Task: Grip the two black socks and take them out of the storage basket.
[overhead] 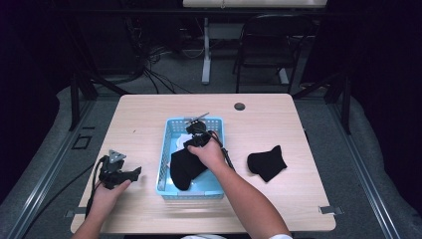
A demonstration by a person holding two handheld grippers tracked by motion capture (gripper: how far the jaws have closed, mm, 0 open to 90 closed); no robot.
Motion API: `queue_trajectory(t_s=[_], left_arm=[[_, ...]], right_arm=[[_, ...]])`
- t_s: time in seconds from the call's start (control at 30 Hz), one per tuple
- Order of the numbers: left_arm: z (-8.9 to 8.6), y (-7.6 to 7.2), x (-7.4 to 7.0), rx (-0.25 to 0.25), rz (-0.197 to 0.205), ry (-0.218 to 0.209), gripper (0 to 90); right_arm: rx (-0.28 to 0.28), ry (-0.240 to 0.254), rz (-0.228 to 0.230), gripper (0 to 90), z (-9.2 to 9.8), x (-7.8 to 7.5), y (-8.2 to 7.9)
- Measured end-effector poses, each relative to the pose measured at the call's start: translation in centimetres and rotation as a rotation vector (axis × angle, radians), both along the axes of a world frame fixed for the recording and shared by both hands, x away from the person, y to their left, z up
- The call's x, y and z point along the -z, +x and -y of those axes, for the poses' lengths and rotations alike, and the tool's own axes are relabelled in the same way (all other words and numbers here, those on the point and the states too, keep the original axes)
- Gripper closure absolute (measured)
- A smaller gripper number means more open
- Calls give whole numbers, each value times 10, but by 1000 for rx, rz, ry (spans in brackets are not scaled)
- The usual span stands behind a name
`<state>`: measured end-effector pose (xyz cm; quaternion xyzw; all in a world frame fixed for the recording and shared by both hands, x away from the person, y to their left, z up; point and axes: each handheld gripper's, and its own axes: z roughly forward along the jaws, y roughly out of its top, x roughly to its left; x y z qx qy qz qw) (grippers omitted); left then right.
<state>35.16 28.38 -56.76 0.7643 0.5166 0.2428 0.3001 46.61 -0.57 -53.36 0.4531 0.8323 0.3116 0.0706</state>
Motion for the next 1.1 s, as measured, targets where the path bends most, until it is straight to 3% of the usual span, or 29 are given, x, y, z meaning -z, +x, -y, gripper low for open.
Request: queue_trajectory(t_s=[0.03,0.17,0.2,0.23,0.27,0.5,0.67,0.73,0.8,0.87,0.9,1.03,1.1], left_arm=[[0,0,0,0,0,0,208],[0,0,0,0,0,0,208],[0,0,0,0,-1,0,208],[0,0,0,0,-1,0,208],[0,0,0,0,-1,0,208],[0,0,0,0,1,0,208],[0,0,0,0,-1,1,208],[0,0,0,-1,-2,1,208],[1,0,1,-1,1,1,208],[1,0,1,-1,1,1,208],[1,0,1,0,0,2,208],[1,0,0,4,-3,8,208],[1,1,0,4,-4,9,208]], right_arm=[[1,16,-6,663,0,0,0],[-34,-7,11,808,1,-3,-3],[-34,-7,11,808,1,-3,-3],[-39,5,28,879,0,-5,-5],[-41,8,37,892,0,-6,-6],[-92,-4,100,900,-3,-13,-16],[-89,35,172,900,2,-22,-27],[-104,30,181,900,5,-26,-30],[-117,73,228,900,9,-37,-40],[-125,81,244,900,10,-40,-43],[-150,117,280,900,12,-49,-52],[-169,151,326,900,14,-62,-62],[-180,171,373,900,17,-76,-71]])
